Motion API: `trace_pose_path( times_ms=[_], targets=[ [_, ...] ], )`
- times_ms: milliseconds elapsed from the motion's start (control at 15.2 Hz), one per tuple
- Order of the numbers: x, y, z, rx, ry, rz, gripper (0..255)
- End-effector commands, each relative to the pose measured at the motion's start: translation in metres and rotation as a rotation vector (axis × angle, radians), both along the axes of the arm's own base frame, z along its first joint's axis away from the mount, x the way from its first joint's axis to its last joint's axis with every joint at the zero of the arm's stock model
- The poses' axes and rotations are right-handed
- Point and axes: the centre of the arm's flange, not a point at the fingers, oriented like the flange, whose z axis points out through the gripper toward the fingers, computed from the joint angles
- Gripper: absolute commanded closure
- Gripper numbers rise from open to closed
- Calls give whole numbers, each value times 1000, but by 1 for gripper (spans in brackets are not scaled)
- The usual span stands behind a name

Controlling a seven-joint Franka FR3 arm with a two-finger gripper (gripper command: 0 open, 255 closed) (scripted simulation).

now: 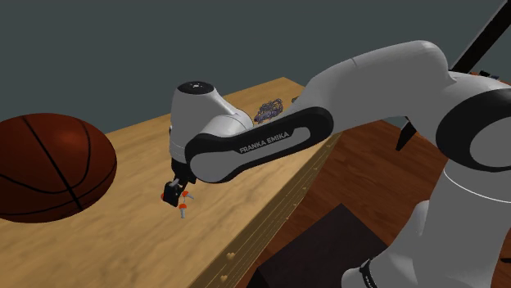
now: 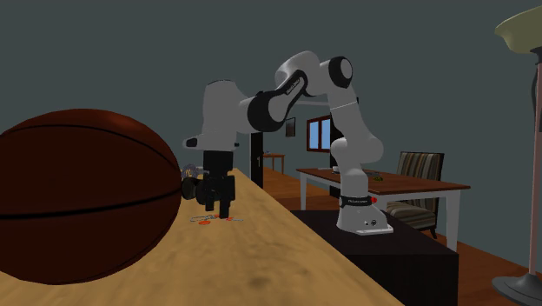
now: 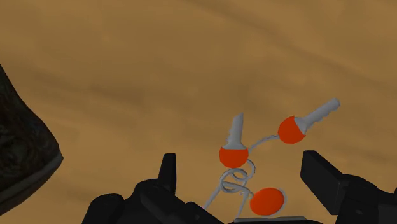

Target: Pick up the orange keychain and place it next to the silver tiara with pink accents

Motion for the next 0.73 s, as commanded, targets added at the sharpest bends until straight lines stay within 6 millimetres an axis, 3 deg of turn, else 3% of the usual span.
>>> trace_pose_path(
  times_ms=[0,132,198,660],
  targets=[
    [0,0,0,0,0,0,0],
    [0,0,0,0,0,0,0],
    [0,0,0,0,0,0,255],
    [-2,1,0,0,0,-1,255]
  ],
)
